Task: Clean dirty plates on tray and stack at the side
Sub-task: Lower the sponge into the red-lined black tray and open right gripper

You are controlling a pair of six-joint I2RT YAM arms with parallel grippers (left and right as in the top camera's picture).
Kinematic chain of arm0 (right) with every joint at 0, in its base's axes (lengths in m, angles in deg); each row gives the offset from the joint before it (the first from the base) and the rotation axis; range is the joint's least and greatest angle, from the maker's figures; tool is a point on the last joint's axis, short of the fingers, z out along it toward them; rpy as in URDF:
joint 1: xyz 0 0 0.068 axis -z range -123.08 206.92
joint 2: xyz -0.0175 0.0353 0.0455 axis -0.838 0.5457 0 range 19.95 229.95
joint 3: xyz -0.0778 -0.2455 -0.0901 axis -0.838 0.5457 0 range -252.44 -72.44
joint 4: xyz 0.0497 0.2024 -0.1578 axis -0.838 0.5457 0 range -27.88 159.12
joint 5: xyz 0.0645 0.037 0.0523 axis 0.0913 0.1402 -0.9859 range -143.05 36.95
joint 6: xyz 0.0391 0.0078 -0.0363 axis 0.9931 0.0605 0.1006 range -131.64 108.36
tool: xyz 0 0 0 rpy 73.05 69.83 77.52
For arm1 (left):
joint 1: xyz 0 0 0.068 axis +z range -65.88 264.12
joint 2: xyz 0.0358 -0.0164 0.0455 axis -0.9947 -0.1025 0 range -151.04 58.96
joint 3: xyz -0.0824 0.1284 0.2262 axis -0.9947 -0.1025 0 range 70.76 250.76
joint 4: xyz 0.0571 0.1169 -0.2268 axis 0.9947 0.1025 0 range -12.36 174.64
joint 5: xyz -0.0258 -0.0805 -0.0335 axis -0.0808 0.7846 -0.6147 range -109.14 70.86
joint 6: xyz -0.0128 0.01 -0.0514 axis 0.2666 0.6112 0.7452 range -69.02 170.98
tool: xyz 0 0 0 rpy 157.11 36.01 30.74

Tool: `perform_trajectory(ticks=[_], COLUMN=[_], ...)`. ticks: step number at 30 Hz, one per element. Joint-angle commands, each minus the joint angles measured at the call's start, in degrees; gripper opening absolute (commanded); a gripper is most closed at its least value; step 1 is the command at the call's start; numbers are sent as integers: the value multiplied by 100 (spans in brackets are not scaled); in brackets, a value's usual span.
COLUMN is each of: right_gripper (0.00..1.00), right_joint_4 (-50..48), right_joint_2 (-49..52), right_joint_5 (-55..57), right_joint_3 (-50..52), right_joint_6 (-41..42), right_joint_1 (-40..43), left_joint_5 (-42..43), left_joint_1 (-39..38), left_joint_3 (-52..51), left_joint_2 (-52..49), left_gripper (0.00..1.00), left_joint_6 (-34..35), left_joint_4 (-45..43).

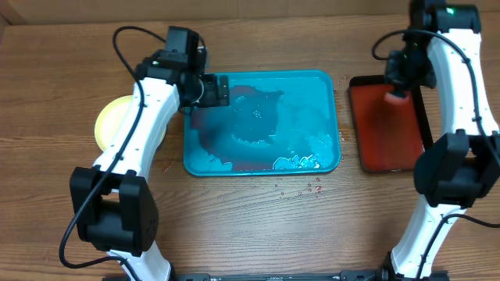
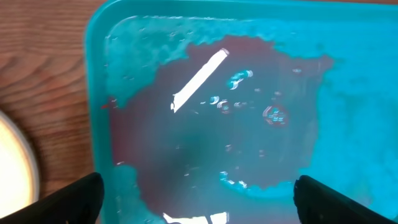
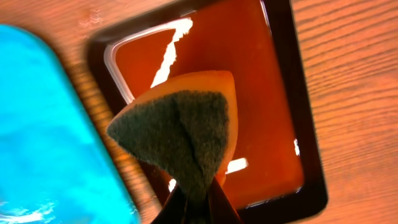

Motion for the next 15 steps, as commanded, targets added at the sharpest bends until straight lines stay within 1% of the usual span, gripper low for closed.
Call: perform_trajectory(ticks=[1,5,9,12,15], right_gripper=[4,4,4,5,12], right_joint_4=[-382,-1158,-1808,-2146,-2245], right_joint_2=[-101,-101,-101,-101,-103], right_joint_5=[-424,-507,-507,-498,-487], right_joint_3=[774,1762,2452,2739,2745], right_joint_6=[-874,-1290,-1727,-1766,-1766], right_joint_1=[227,365,382,382,382], left_joint_5=[39,39,35,37,37], left_joint_1=[-155,-216,-214,-214,-214], left_joint_3=[90,63,57,57,57], left_joint_2=[-20,-31,-31,-31,-31], left_gripper=[100,100,100,100,100], left_joint_6=[-66,-66,-68,-68,-66], left_joint_4=[-98,-157,-179,-223,-247])
